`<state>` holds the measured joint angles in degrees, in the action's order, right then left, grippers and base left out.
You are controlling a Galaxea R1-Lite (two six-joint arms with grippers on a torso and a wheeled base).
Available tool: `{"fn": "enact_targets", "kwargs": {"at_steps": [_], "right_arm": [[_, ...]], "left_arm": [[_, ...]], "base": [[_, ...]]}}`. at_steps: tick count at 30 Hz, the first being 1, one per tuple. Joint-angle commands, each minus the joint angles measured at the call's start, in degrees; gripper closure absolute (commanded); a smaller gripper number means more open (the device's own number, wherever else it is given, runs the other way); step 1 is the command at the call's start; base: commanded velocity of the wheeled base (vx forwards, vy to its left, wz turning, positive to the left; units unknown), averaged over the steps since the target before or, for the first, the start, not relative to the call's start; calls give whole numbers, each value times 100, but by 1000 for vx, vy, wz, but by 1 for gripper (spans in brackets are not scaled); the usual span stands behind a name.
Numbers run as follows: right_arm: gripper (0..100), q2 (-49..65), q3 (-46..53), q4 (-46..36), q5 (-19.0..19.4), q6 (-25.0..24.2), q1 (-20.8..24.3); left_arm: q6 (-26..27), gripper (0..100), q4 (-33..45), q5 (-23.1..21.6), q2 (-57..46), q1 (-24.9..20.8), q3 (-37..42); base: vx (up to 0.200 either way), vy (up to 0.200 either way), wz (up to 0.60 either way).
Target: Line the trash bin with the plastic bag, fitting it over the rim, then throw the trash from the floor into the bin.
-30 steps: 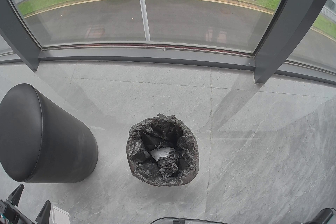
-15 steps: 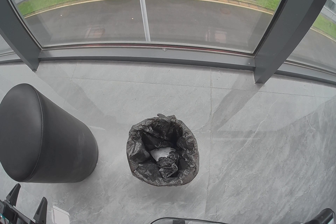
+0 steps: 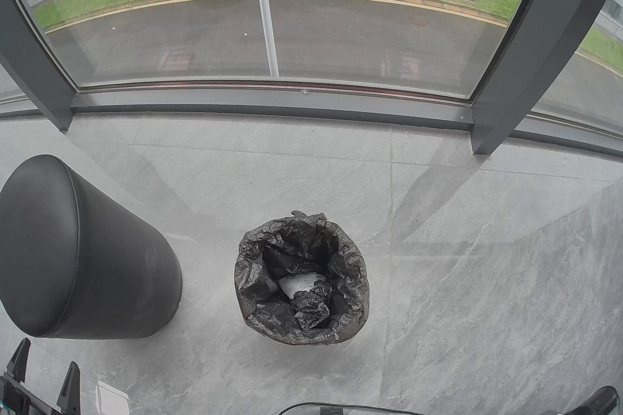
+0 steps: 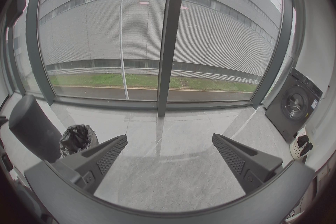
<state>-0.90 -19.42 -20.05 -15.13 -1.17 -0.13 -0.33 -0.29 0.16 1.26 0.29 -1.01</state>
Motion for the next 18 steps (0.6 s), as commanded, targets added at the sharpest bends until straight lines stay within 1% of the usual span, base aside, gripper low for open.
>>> {"fn": "enact_targets", "kwargs": {"at_steps": [1,2,4,10,13,18], "right_arm": [[0,90,1766,1953,476,293,5],[0,90,1801,2041,616,284,5],[0,90,1801,2041,731,284,5],[0,81,1819,2058,757,249,-4],[0,81,1810,2041,862,-6,-4],[0,81,1810,2041,977,38,-4]], "left_arm": [[-2,0,-6,2,-117,-20,101],[-2,0,-6,2,-117,-20,101],[-2,0,-6,2,-117,-20,101],[-2,0,-6,2,-117,-20,101],[-2,0,-6,2,-117,-20,101],[-2,0,-6,2,-117,-20,101]], "base": [[0,0,0],[0,0,0],[0,0,0],[0,0,0],[0,0,0],[0,0,0]]}}
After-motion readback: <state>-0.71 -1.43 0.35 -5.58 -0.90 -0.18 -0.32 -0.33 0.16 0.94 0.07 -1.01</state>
